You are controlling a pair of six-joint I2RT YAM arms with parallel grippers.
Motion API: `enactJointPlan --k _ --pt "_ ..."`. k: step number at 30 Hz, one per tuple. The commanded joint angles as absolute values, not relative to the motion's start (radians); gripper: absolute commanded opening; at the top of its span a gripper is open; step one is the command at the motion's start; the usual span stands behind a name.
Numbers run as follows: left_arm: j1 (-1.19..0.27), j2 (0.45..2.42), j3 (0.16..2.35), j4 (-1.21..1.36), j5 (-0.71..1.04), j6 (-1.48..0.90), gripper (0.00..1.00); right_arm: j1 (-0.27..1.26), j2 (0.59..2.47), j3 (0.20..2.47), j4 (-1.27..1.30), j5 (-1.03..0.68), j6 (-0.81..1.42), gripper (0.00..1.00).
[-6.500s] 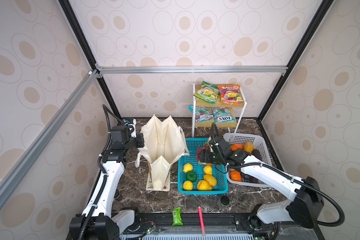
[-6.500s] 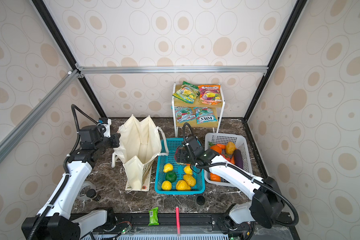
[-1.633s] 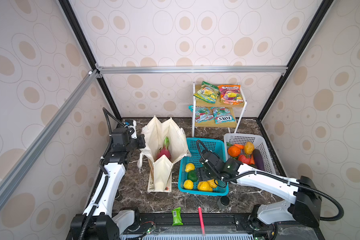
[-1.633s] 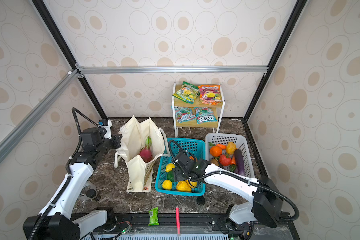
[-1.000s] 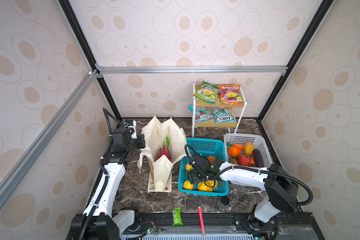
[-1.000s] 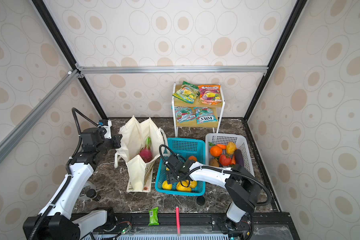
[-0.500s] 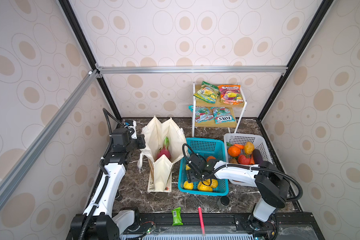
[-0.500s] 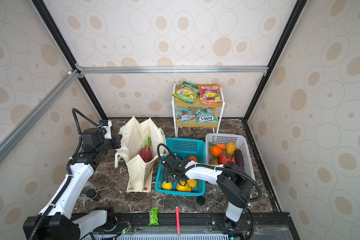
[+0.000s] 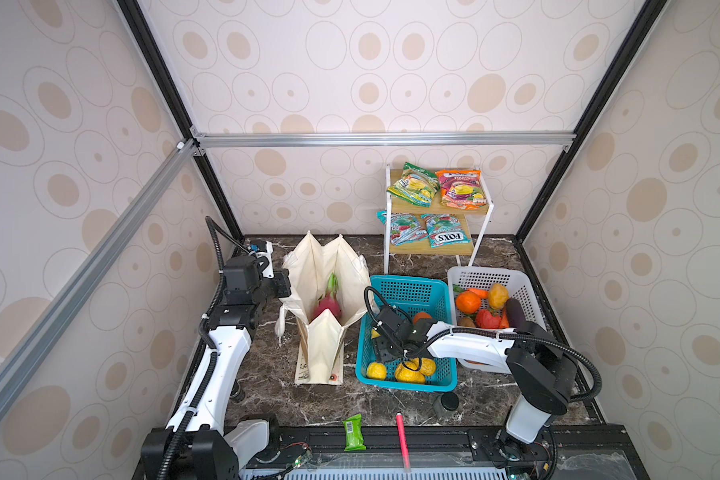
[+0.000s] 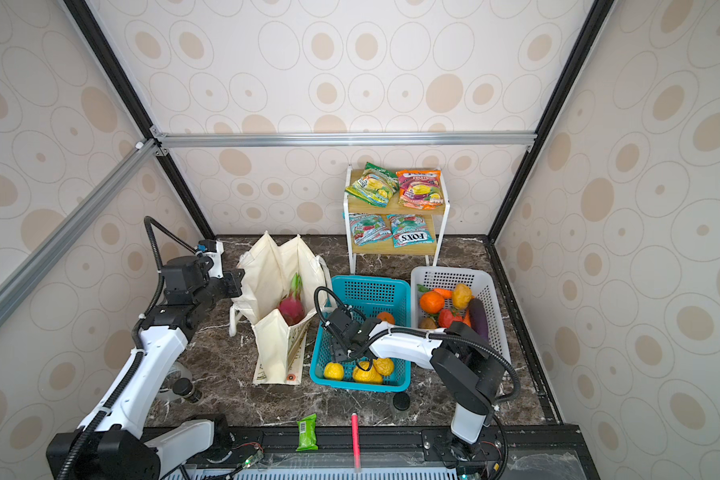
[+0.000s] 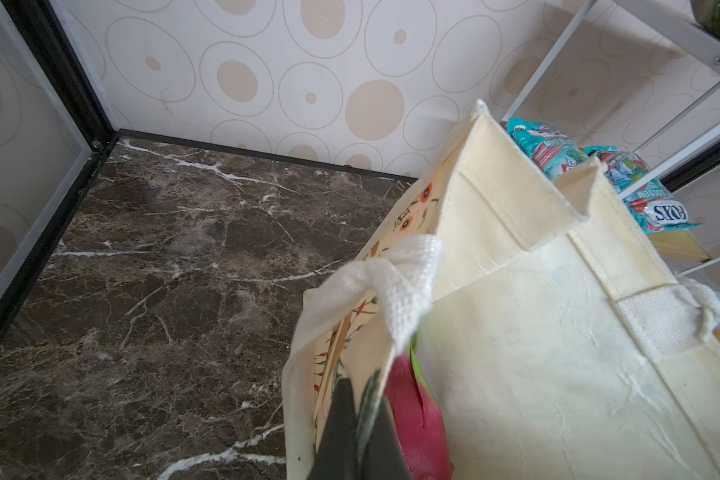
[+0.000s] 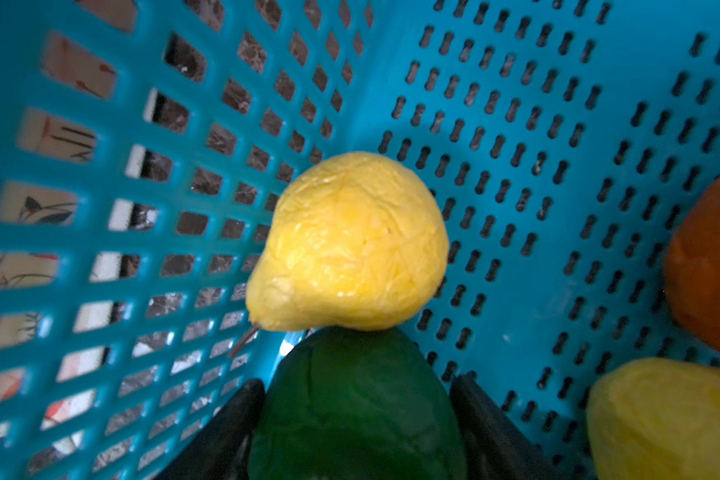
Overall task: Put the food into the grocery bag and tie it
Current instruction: 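Close the right gripper on the green fruit and lift it, then carry the green fruit with the right gripper into the tote bag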
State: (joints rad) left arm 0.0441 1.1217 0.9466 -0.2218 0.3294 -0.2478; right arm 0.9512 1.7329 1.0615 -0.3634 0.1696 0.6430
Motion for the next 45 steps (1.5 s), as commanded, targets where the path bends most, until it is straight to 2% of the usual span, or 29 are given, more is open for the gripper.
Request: enactJointPlan --k 1,13,20,26,35,41,45 --pt "0.049 1.098 0.948 -0.213 0.333 -0.256 0.00 0.947 1.715 1.044 -0.384 0.205 0.652 0.69" --pt "0.049 1.097 0.930 -0.199 0.338 -0.264 0.00 0.943 1.398 0.895 -0.327 0.224 0.565 0.67" --pt "0.049 1.098 0.936 -0.198 0.340 -0.262 0.00 0.906 1.211 0.847 -0.244 0.104 0.506 0.67" --pt "0.049 1.101 0.933 -0.194 0.342 -0.259 0.00 0.859 1.124 0.851 -0.228 0.043 0.510 0.67" --pt "0.049 1.107 0.948 -0.193 0.350 -0.259 0.00 0.855 1.137 0.984 -0.312 0.057 0.434 0.67" --pt "0.049 1.111 0.953 -0.193 0.355 -0.265 0.00 0.856 1.303 1.224 -0.388 0.088 0.357 0.66" --pt "0.049 1.114 0.961 -0.209 0.357 -0.256 0.00 0.859 1.432 1.391 -0.391 0.019 0.344 0.65"
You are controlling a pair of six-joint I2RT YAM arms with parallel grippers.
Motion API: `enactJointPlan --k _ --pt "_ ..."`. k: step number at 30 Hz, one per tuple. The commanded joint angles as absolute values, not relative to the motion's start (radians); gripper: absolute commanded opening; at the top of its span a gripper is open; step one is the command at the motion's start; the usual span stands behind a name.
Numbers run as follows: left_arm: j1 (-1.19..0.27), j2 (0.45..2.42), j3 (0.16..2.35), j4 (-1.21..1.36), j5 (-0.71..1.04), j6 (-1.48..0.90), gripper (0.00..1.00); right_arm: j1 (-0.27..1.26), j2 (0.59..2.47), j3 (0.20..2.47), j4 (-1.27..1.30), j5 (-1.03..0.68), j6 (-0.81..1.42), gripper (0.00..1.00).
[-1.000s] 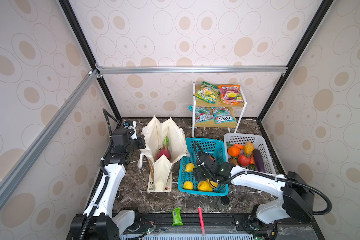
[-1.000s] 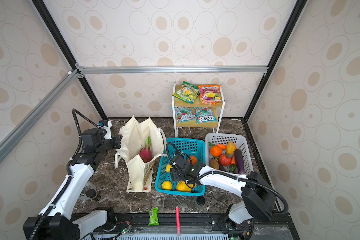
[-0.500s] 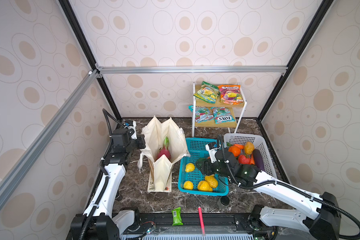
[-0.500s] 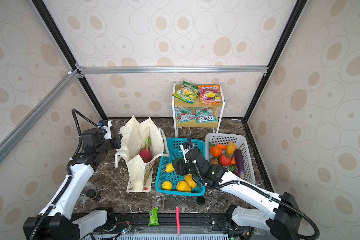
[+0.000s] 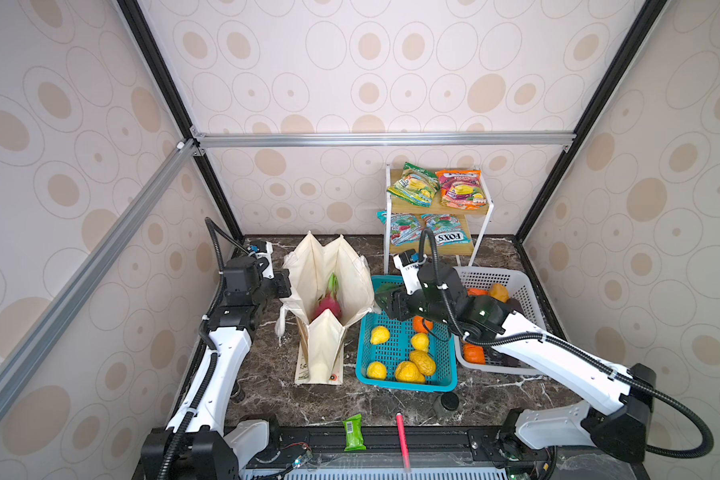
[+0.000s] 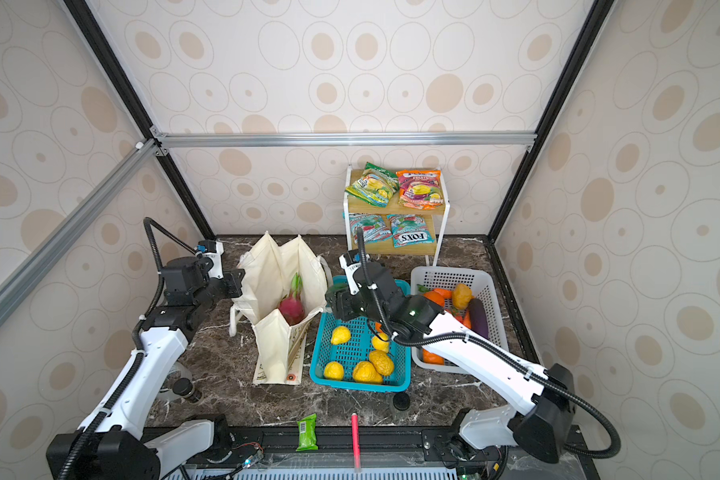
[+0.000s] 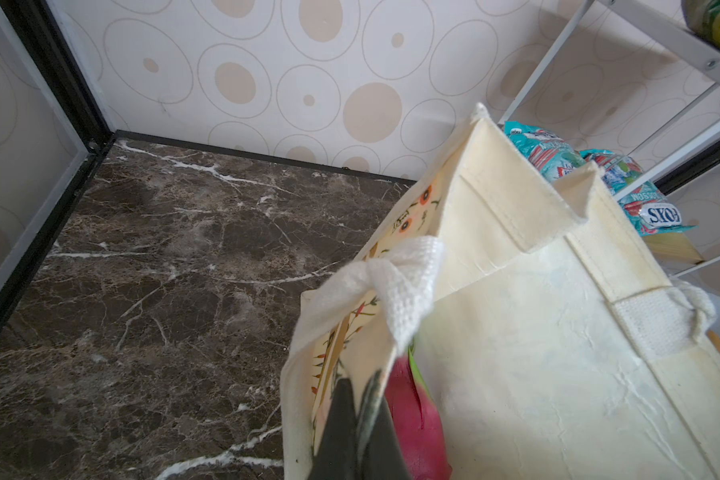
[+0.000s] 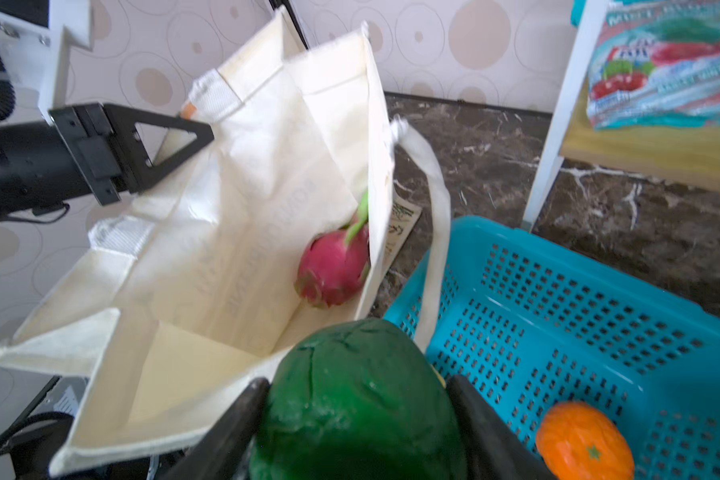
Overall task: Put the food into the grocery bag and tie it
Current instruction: 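Carry the green fruit with the right gripper into the tote bag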
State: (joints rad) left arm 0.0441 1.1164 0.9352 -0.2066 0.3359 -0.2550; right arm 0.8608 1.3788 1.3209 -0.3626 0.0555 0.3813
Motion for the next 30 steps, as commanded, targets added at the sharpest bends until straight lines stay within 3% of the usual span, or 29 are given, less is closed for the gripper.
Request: enactJointPlan --k 1,14,30 --pt "0.049 1.114 0.962 -0.212 0.358 -0.256 0.00 0.862 1.463 1.427 -0.382 0.001 0.346 0.65" --pt "0.048 1.123 0.980 -0.225 0.365 -0.243 0.00 0.939 1.938 1.861 -0.527 -0.047 0.385 0.65" --pt "0.048 1.118 0.955 -0.192 0.365 -0.252 0.00 0.965 2.229 1.924 -0.649 -0.038 0.464 0.65"
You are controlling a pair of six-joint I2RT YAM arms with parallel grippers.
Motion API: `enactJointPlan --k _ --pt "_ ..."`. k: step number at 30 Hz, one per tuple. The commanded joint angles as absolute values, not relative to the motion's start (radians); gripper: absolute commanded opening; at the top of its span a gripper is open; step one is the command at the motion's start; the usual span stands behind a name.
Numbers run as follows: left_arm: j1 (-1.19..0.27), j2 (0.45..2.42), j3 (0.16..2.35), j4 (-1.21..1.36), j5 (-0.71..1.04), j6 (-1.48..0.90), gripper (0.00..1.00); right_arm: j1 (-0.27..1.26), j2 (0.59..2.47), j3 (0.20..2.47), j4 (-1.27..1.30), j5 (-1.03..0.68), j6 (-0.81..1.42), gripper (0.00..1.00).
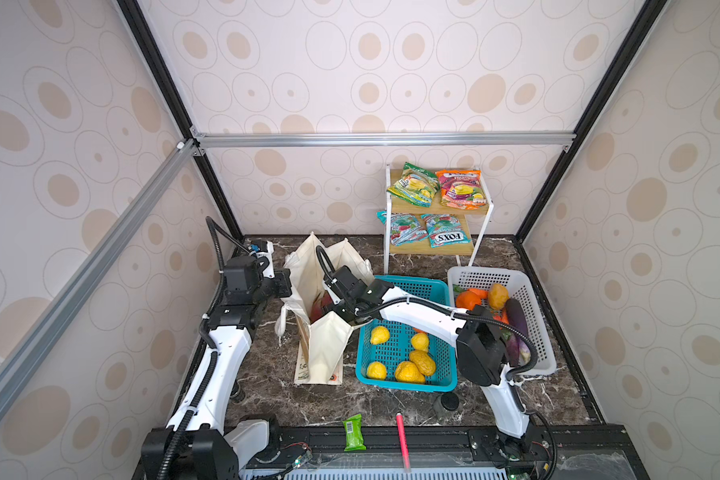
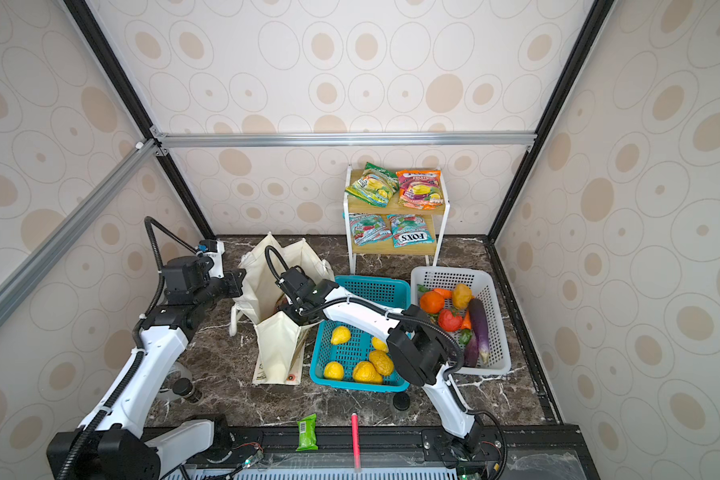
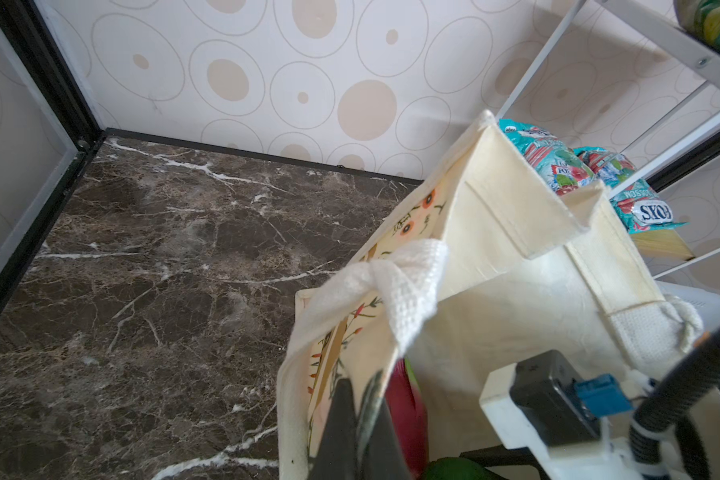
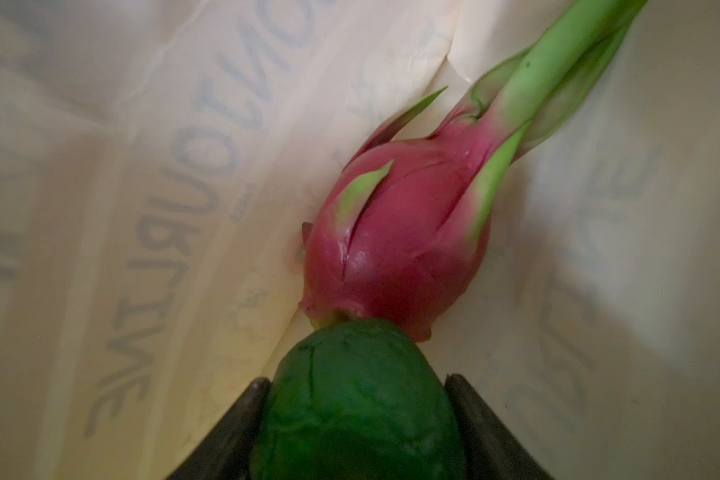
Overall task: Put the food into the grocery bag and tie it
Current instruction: 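Carry the green fruit with the right gripper into the tote bag, then open the right gripper to drop the green fruit and raise it out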
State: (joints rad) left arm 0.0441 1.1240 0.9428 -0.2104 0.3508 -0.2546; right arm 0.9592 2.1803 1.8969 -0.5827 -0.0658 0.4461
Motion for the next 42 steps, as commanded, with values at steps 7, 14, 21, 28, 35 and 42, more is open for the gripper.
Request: enactJointPlan --k 7,14,21,28,35,42 --pt "0.048 1.117 0.939 -0.173 0.364 -0.255 0.00 0.966 2.324 1.967 -0.719 -0.004 0.482 0.65" --pt "0.048 1.108 0.931 -0.172 0.358 -0.253 0.00 0.966 2.371 1.964 -0.733 0.000 0.510 0.66" --pt "0.047 1.113 0.909 -0.158 0.347 -0.247 0.00 0.968 2.312 1.945 -0.727 -0.031 0.494 0.87" --pt "0.047 1.111 0.913 -0.159 0.331 -0.235 0.00 0.973 2.189 1.895 -0.645 -0.081 0.465 1.00" --pt "0.048 1.103 0.913 -0.163 0.289 -0.218 0.00 0.987 2.135 1.944 -0.688 -0.027 0.422 1.00" --pt "0.048 1.081 0.869 -0.130 0.265 -0.204 0.00 1.004 1.966 1.856 -0.616 0.035 0.405 1.00"
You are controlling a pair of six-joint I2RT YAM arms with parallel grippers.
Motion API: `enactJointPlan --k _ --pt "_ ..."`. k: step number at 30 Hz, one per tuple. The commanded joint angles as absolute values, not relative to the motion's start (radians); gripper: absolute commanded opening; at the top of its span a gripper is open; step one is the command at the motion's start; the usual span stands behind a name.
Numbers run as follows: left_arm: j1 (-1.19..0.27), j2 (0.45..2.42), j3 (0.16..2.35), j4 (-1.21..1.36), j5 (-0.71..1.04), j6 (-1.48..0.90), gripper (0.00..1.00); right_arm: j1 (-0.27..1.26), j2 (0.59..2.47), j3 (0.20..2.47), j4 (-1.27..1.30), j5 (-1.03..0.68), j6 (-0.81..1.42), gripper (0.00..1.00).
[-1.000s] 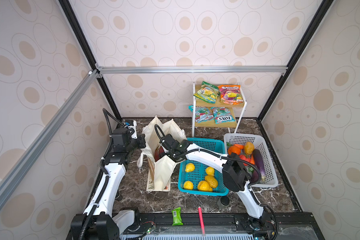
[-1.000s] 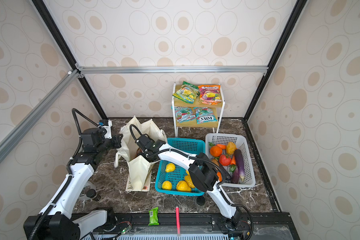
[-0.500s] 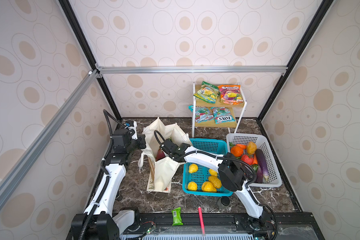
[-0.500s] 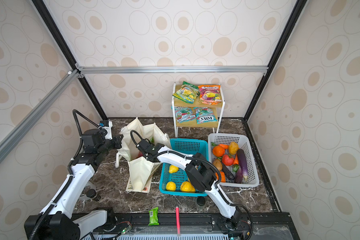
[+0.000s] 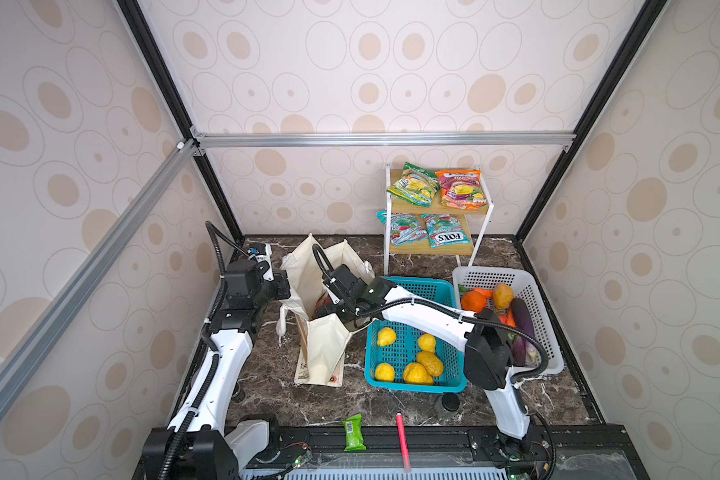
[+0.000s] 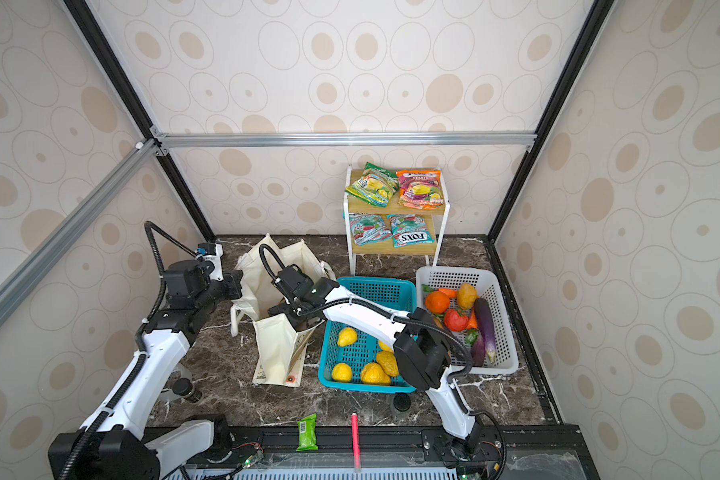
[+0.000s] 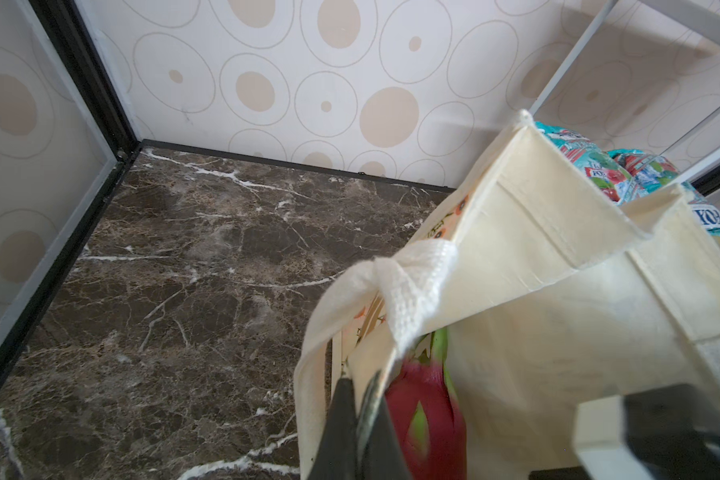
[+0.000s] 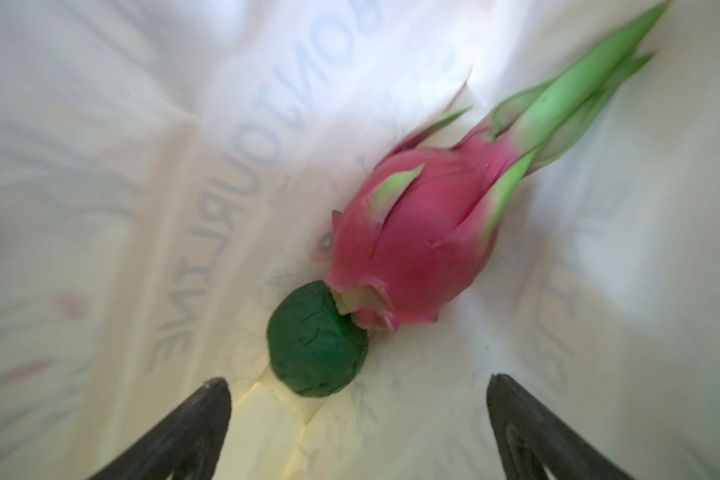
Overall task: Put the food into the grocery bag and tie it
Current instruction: 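Open the right gripper to drop the green fruit and raise it out, then move the right gripper over the teal basket and lower onto a yellow lemon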
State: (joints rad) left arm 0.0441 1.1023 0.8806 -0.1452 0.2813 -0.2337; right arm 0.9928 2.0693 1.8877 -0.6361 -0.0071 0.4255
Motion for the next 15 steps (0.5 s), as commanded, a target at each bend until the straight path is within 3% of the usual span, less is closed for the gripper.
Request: enactJointPlan --k 1,15 --pt "0.048 1.079 0.865 -0.129 0.263 -0.201 0.00 1.005 1.934 1.833 -0.600 0.044 0.406 1.00" --pt "0.049 1.057 0.818 -0.115 0.242 -0.190 0.00 1.004 1.551 1.538 -0.601 0.347 0.382 1.00"
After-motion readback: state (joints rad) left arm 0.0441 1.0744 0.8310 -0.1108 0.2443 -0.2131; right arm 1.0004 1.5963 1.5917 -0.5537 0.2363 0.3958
